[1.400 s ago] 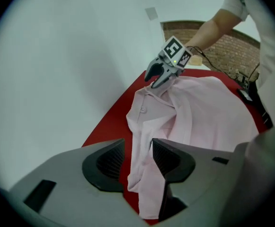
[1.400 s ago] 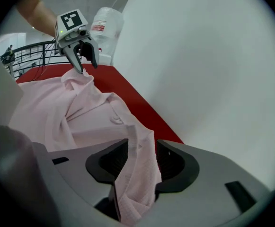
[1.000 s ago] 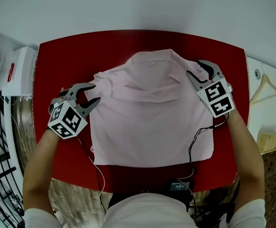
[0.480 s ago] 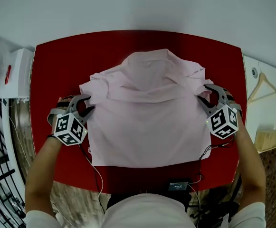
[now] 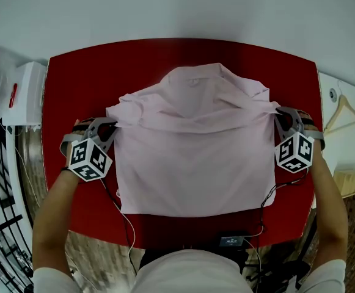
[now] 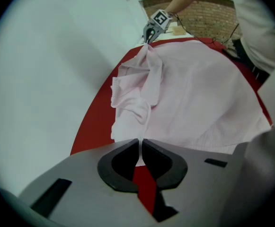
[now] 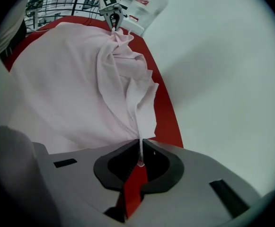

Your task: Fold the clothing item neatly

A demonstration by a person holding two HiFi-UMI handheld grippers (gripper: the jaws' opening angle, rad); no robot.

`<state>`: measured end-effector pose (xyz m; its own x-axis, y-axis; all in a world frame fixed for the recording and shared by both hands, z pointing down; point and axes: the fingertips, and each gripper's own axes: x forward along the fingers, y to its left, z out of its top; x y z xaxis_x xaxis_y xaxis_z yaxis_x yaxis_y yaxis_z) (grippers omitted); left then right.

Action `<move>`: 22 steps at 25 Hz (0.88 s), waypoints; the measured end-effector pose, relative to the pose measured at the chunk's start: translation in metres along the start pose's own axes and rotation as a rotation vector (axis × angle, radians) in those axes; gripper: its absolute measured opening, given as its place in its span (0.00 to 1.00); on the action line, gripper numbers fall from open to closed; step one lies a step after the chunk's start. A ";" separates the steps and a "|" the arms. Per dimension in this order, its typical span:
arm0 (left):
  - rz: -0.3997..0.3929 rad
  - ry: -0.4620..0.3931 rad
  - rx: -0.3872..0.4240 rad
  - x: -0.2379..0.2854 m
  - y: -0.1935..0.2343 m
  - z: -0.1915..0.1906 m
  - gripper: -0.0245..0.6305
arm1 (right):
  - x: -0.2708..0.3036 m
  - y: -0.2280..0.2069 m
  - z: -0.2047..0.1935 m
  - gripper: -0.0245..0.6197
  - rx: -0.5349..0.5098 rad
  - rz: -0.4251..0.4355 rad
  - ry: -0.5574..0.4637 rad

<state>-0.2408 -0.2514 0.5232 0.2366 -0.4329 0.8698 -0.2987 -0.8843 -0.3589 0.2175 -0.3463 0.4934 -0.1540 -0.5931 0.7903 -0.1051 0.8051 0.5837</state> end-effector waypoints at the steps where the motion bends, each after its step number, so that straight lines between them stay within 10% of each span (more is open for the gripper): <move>1: 0.007 -0.013 -0.023 -0.002 0.007 0.000 0.07 | 0.001 -0.006 0.000 0.09 0.013 -0.005 -0.003; 22: -0.088 -0.181 -0.730 0.018 0.119 -0.033 0.08 | 0.081 -0.053 -0.031 0.09 0.467 0.092 0.123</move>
<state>-0.3028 -0.3591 0.5073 0.4176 -0.4434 0.7931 -0.7930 -0.6040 0.0799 0.2406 -0.4369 0.5324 -0.0687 -0.4931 0.8673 -0.5300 0.7545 0.3870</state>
